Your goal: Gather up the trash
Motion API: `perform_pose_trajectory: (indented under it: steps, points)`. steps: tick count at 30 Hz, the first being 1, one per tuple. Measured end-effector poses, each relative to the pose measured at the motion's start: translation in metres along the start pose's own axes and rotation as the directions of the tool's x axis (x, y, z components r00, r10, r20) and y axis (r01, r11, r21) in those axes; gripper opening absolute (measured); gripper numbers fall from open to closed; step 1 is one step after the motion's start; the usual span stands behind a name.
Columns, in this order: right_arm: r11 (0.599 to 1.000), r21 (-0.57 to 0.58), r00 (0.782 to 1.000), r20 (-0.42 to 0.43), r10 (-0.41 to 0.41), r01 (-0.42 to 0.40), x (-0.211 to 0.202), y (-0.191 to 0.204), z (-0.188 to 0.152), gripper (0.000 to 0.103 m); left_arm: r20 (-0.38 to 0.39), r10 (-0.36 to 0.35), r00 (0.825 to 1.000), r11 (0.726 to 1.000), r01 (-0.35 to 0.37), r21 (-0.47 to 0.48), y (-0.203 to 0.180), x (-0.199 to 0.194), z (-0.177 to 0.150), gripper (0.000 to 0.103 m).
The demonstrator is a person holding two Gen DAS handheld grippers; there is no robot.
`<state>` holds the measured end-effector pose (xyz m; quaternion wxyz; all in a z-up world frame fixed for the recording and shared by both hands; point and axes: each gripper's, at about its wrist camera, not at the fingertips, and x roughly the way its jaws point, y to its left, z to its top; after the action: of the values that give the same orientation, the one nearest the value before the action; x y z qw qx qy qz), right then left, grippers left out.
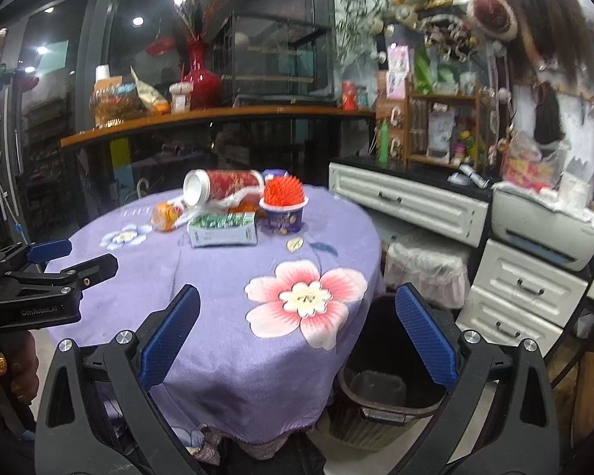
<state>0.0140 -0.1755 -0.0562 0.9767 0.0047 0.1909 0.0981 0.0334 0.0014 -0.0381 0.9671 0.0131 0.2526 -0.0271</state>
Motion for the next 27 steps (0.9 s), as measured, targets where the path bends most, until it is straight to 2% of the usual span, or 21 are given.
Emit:
perform_pose_trajectory:
  steps: [3, 9, 13, 19, 24, 27]
  points:
    - [1.000, 0.003, 0.999, -0.037, 0.018, -0.018, 0.014, -0.003, -0.001, 0.098, -0.038, -0.005, 0.999, 1.000, 0.005, 0.006, 0.002, 0.011, -0.004, 0.098]
    - [0.998, 0.015, 0.991, -0.113, 0.069, -0.068, 0.046, -0.005, 0.003, 0.098, -0.160, -0.089, 0.983, 0.995, 0.081, -0.057, 0.018, 0.044, -0.003, 0.098]
    - [0.994, 0.028, 0.981, -0.161, 0.107, -0.104, 0.073, -0.006, 0.009, 0.098, -0.171, -0.125, 0.977, 0.991, 0.117, -0.058, 0.023, 0.059, 0.011, 0.098]
    - [0.990, 0.018, 0.967, -0.214, 0.137, -0.137, 0.110, -0.009, 0.022, 0.098, -0.144, -0.121, 0.982, 0.992, 0.125, 0.020, 0.028, 0.086, 0.059, 0.098]
    - [0.990, -0.007, 0.964, -0.228, 0.138, -0.143, 0.130, -0.010, 0.030, 0.098, -0.146, -0.099, 0.984, 0.988, 0.115, 0.100, 0.035, 0.122, 0.119, 0.098]
    - [0.989, -0.015, 0.964, -0.225, 0.141, -0.148, 0.134, -0.011, 0.033, 0.098, -0.194, -0.108, 0.975, 0.980, 0.137, 0.144, 0.036, 0.153, 0.156, 0.098]
